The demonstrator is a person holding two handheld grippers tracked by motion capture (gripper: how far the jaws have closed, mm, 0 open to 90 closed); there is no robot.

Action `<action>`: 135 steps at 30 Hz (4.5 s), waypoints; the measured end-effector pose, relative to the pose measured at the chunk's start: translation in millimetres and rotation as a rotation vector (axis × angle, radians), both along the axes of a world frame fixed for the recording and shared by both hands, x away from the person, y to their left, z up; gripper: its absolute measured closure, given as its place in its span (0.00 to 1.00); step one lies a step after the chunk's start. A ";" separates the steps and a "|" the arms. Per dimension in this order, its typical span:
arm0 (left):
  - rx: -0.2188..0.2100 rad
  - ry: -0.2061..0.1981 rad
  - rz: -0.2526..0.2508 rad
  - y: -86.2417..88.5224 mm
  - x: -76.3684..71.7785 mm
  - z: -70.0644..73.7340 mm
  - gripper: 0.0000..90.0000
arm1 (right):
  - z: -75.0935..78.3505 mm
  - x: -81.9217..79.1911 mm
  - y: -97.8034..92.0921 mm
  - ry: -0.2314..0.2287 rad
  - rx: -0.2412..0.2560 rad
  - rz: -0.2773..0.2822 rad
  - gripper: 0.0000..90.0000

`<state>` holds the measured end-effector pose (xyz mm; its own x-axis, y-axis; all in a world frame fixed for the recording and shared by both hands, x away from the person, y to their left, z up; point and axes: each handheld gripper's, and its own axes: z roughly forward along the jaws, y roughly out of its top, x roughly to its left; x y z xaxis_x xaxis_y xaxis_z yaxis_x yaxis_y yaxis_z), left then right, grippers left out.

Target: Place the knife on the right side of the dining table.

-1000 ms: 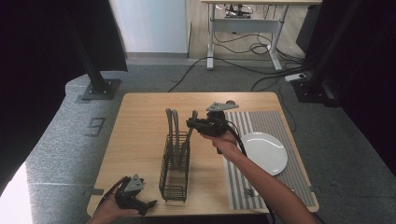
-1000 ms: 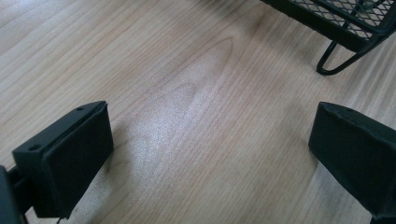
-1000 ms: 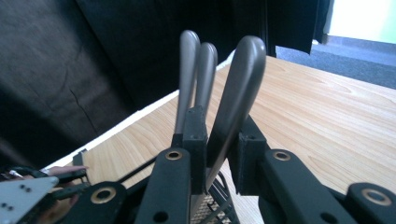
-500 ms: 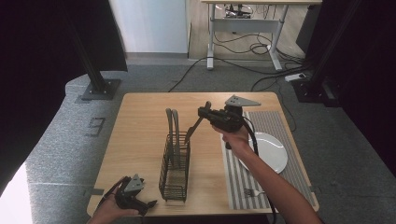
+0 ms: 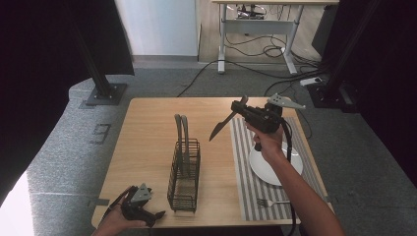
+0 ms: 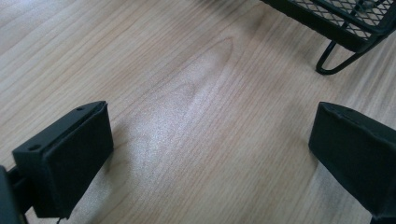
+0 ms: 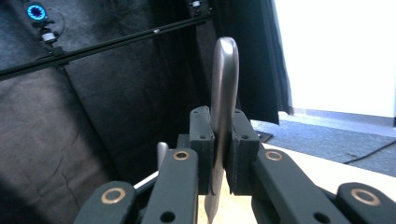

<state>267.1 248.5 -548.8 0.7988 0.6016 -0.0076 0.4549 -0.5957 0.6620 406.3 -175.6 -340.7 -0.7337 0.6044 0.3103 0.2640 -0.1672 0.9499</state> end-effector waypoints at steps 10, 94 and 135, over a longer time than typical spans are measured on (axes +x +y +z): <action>-0.002 -0.001 0.003 -0.1 -0.1 -0.1 0.00 | -31.8 18.2 -3.9 0.073 -0.008 -0.033 0.92; 0.000 0.000 0.000 -0.3 0.2 0.0 0.00 | -87.0 93.0 -66.2 0.176 -0.064 -0.331 0.92; 0.000 0.000 -0.002 -0.2 0.4 0.1 0.00 | -105.0 118.0 -84.0 0.184 -0.107 -0.442 0.90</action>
<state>267.4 248.3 -548.7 0.7997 0.6003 -0.0079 0.4542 -0.5964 0.6618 524.3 -259.6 -445.7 -0.3384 0.8813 0.3298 0.3546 -0.2052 0.9122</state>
